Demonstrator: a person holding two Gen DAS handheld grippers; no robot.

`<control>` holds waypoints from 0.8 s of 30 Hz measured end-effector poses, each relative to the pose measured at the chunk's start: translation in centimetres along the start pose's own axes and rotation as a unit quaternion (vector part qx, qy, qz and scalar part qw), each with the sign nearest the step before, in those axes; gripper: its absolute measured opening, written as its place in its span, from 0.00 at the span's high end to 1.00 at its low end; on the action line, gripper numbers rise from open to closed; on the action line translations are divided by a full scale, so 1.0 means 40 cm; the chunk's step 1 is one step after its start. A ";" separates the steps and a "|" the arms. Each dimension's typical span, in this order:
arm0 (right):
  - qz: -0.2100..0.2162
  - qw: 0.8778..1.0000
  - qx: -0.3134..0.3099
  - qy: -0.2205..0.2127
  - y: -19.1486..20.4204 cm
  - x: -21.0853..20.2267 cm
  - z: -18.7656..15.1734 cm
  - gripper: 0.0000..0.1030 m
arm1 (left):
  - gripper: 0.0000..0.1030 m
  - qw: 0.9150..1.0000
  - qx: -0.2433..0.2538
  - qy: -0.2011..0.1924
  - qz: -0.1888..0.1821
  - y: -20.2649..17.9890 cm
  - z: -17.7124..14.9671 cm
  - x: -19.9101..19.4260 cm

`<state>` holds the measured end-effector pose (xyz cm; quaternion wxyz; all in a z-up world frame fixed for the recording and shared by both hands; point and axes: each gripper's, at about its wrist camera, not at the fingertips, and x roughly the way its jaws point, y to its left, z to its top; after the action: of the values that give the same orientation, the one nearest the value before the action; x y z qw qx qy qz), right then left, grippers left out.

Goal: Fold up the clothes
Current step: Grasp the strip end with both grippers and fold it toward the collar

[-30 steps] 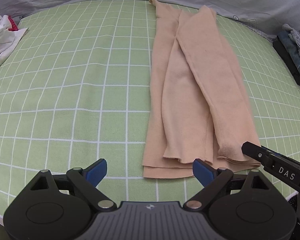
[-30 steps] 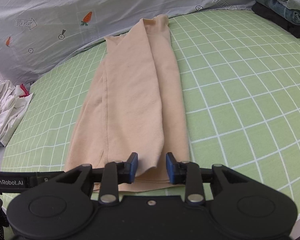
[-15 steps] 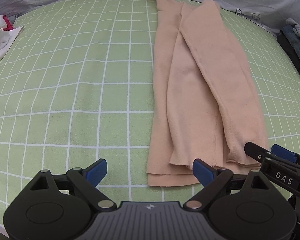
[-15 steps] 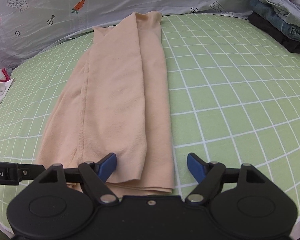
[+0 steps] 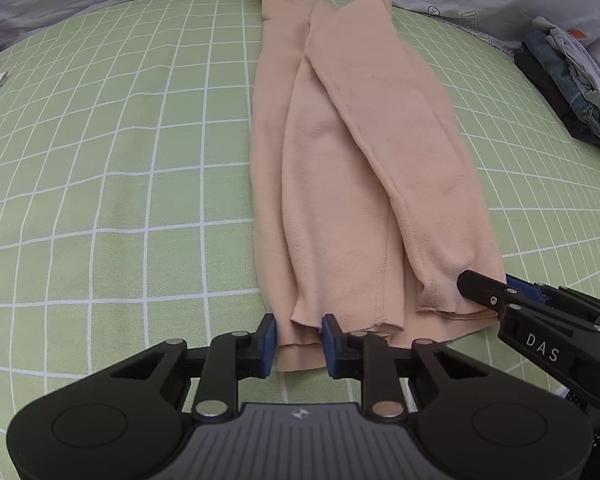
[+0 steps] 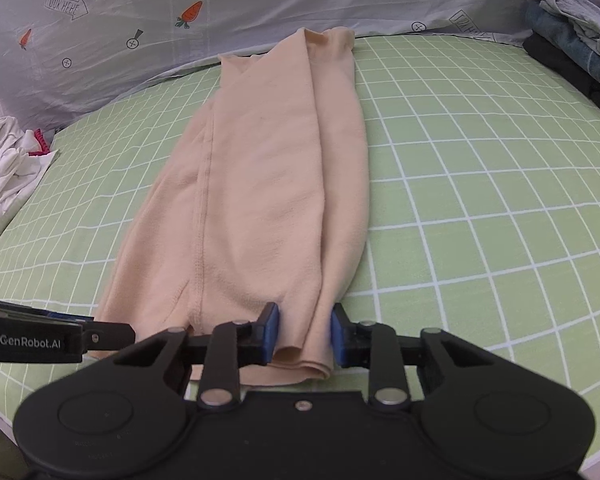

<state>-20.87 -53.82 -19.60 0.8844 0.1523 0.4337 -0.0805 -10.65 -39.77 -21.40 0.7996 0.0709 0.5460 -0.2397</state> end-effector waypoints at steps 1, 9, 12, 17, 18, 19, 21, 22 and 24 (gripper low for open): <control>0.003 1.000 0.001 0.000 0.001 -0.001 -0.002 0.80 | 0.84 1.000 0.003 -0.002 0.001 -0.007 -0.004 0.001; 0.008 1.000 -0.004 0.017 -0.011 -0.058 -0.035 0.85 | 0.88 0.999 -0.014 0.011 -0.027 -0.029 -0.069 -0.042; 0.012 1.000 -0.006 0.007 -0.011 -0.090 -0.031 0.85 | 0.88 0.999 -0.016 0.002 -0.037 -0.043 -0.084 -0.076; 0.018 1.000 -0.011 -0.016 -0.002 -0.121 -0.006 0.86 | 0.88 0.999 -0.011 -0.019 -0.032 -0.054 -0.024 -0.088; 0.020 1.000 -0.011 -0.021 0.000 -0.121 0.004 0.86 | 0.88 0.999 -0.013 -0.023 -0.033 -0.052 -0.015 -0.088; 0.022 0.999 -0.011 -0.026 0.002 -0.120 0.014 0.86 | 0.88 0.999 -0.014 -0.030 -0.032 -0.048 -0.008 -0.093; 0.027 0.999 -0.007 -0.037 0.001 -0.118 0.041 0.86 | 0.88 0.998 -0.016 -0.045 -0.029 -0.033 0.006 -0.114; 0.030 0.999 -0.006 -0.042 0.001 -0.117 0.055 0.86 | 0.88 0.998 -0.018 -0.054 -0.028 -0.026 0.018 -0.126; 0.034 0.998 -0.002 -0.054 0.000 -0.115 0.082 0.86 | 0.89 0.997 -0.022 -0.072 -0.028 -0.012 0.040 -0.150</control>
<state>-21.25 -54.87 -14.06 0.9090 0.1608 0.3803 -0.0571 -11.25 -38.97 -15.26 0.8311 0.0207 0.4943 -0.2539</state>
